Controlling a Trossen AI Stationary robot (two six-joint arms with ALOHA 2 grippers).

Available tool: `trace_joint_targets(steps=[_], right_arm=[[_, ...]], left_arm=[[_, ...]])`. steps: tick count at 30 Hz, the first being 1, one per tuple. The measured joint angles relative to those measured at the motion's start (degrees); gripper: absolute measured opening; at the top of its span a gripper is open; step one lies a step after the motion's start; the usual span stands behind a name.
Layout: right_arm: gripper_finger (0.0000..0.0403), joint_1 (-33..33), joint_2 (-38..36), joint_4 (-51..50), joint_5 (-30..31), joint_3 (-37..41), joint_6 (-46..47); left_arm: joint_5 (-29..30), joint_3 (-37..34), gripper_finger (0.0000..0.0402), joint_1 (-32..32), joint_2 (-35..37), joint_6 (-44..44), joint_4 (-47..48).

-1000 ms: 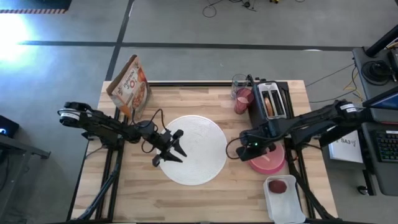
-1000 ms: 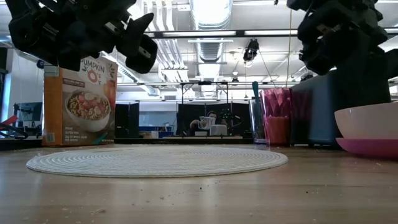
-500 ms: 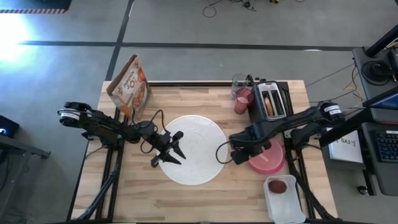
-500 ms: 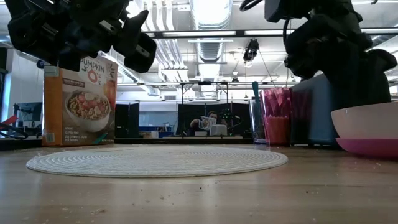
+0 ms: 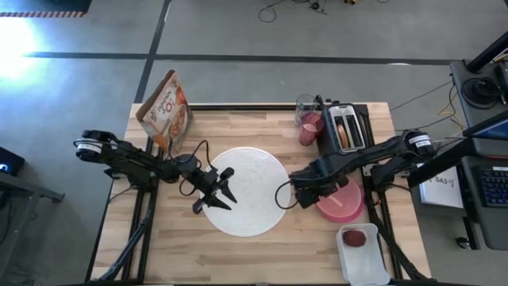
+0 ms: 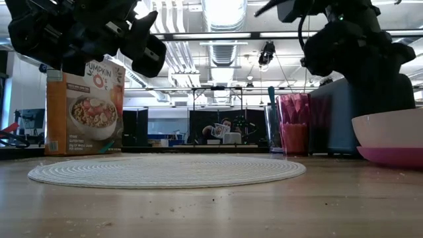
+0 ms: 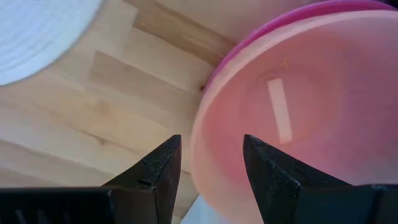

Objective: Arrange a breakfast setting
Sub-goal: Put the orange bowl on the white placemat

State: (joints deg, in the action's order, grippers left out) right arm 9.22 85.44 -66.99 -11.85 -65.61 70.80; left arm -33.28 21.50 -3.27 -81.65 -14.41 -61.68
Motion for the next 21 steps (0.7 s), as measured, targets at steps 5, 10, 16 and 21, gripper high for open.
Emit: trace_joint_targets(steps=[5, 10, 16, 21], right_arm=[[0.0162, 0.1, -0.1, 0.2, 0.4, -0.1, 0.1], [0.0162, 0.1, 0.2, 0.5, 1.0, 1.7, 0.7], [0.0162, 0.1, 0.2, 3.1, 1.0, 3.1, 1.2], [0.0162, 0.1, 0.2, 5.1, 1.0, 3.4, 1.2]], left_arm=[[0.2, 0.0, 0.0123, 0.0, 0.0, 0.0, 0.0], [0.2, 0.0, 0.0123, 0.0, 0.0, 0.0, 0.0], [0.2, 0.0, 0.0123, 0.0, 0.0, -0.2, 0.0], [0.2, 0.0, 0.0123, 0.0, 0.0, -0.3, 0.0]])
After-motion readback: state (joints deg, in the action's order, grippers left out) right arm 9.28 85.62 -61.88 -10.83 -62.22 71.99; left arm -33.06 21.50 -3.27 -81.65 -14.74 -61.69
